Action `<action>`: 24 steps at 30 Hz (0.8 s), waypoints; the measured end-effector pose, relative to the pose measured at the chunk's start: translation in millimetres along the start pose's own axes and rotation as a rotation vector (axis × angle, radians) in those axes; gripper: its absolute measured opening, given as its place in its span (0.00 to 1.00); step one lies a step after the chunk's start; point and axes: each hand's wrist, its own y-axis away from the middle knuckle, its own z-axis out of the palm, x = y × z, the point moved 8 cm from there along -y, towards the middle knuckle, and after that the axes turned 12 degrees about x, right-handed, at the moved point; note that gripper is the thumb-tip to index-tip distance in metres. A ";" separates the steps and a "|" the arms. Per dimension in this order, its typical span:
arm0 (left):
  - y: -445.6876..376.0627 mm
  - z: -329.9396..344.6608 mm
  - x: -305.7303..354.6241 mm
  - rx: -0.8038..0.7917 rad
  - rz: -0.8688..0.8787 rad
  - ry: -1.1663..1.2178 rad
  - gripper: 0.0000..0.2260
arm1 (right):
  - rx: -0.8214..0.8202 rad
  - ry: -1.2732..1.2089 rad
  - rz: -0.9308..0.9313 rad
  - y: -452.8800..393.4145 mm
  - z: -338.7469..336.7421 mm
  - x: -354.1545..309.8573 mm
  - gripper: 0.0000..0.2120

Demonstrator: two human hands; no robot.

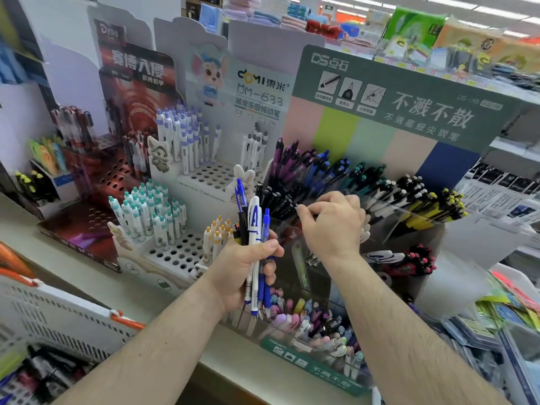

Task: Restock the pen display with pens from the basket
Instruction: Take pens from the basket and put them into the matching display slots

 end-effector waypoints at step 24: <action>-8.8 -28.4 -10.7 0.061 -0.078 -0.056 0.05 | 0.108 -1.024 0.958 63.2 -18.9 37.4 0.10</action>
